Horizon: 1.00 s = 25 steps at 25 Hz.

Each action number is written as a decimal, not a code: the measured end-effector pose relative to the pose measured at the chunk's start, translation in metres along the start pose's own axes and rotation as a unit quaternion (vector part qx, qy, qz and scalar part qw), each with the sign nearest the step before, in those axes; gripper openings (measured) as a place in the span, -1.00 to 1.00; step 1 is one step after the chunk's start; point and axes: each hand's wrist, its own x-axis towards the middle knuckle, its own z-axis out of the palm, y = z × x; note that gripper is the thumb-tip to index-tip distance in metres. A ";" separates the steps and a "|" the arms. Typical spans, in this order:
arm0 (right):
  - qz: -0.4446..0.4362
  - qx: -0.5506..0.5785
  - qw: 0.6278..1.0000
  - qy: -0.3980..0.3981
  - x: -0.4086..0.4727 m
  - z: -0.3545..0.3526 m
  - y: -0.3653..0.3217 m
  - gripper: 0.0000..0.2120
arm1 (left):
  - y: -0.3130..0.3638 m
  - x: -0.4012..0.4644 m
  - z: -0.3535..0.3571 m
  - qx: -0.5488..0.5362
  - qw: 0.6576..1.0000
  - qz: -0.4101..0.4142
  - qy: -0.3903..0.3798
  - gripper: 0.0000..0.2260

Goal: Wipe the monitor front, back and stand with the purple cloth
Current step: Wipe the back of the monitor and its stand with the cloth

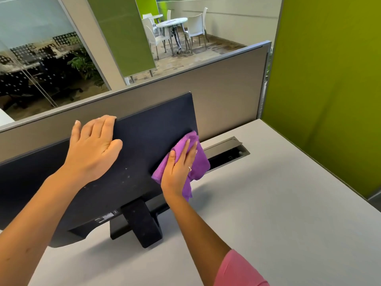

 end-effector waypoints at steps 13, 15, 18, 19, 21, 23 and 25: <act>0.426 0.282 0.859 -0.027 0.005 0.009 0.074 -0.37 | -0.002 -0.001 -0.003 0.001 1.000 0.001 -0.012 -0.45; 0.429 0.281 0.858 -0.011 -0.007 0.014 0.057 -0.38 | -0.001 -0.001 -0.002 0.002 1.000 0.001 -0.010 -0.45; 0.387 0.216 0.896 -0.021 -0.024 0.021 0.032 -0.31 | -0.001 -0.003 -0.004 -0.003 1.000 0.002 -0.012 -0.45; 0.358 0.186 0.915 -0.022 -0.026 0.021 0.022 -0.33 | -0.001 -0.003 -0.006 -0.010 1.000 0.002 -0.015 -0.44; 0.280 0.133 0.951 -0.009 -0.024 0.019 -0.005 -0.40 | -0.003 -0.004 -0.010 -0.028 0.999 0.002 -0.025 -0.43; 0.196 0.060 0.979 -0.008 -0.022 0.018 -0.029 -0.45 | -0.007 -0.004 -0.015 -0.052 0.998 0.004 -0.037 -0.41; 0.104 -0.029 0.994 -0.010 -0.024 0.019 -0.045 -0.47 | -0.013 -0.004 -0.018 -0.076 0.996 0.015 -0.049 -0.39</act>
